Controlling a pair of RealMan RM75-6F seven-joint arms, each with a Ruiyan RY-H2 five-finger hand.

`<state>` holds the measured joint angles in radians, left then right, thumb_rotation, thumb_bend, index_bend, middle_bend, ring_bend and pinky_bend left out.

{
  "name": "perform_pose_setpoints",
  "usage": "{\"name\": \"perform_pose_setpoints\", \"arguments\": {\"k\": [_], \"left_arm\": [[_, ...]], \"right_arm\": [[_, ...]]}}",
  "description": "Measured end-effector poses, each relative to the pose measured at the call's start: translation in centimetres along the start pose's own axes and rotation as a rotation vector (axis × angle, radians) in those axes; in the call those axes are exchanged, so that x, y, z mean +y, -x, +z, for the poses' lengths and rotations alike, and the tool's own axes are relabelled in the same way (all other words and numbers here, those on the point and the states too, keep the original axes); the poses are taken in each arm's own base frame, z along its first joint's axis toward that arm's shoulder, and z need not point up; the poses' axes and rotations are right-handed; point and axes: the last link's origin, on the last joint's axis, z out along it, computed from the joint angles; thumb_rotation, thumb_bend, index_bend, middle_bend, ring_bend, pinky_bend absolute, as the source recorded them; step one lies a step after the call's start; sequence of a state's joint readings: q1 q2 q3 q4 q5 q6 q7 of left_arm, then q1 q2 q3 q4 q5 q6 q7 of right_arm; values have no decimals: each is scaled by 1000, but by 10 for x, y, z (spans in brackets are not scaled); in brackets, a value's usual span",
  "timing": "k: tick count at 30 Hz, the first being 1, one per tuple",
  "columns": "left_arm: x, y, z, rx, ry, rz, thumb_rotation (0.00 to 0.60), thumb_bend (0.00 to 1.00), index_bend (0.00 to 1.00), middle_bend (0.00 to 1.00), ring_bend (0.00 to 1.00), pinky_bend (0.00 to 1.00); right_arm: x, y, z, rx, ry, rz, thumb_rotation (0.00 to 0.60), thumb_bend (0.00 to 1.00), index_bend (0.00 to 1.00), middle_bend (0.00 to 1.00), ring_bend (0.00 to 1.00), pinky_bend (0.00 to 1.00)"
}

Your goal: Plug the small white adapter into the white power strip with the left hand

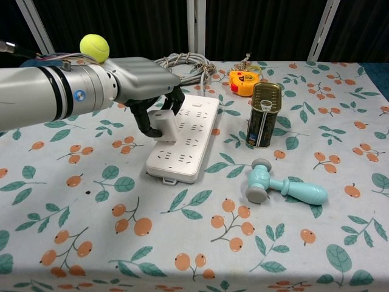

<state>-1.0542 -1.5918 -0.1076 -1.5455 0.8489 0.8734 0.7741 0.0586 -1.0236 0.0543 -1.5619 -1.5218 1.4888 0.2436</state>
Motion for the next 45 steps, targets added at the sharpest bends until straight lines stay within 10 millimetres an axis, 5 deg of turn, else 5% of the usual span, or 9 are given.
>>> {"name": "perform_pose_setpoints", "arguments": {"k": [7,10,14,18,30,39,42,45], "left_arm": [[8,1,-1,-2,-10,38,600,444,782,859,646,278],[10,0,-3,5,-10,41,600,423,700,793,599,252],[9,-1,-4,22,-17,46,600,189,547,642,489,234],[8,-2,-5,36,-21,31,600,119,456,548,428,231],[6,-2,-6,45,-20,15,600,112,381,478,379,229],[-2,-11,-17,74,-34,-77,600,111,233,329,237,162],[-5,-15,-22,107,-39,-176,600,116,261,334,240,206],[-8,-19,-26,153,-37,-339,600,167,357,399,315,361]], "right_arm": [[1,0,0,1,2,2,600,110,0,19,0,0],[1,0,0,0,2,3,600,111,0,19,0,0],[2,0,0,1,3,5,600,109,0,19,0,0],[1,0,1,3,2,5,600,109,0,19,0,0],[1,0,1,2,4,5,600,109,0,19,0,0],[0,0,3,1,-5,3,600,109,0,20,0,0],[0,-1,3,1,-7,2,600,109,0,19,0,0],[0,-1,3,1,-9,-1,600,109,0,19,0,0]]}}
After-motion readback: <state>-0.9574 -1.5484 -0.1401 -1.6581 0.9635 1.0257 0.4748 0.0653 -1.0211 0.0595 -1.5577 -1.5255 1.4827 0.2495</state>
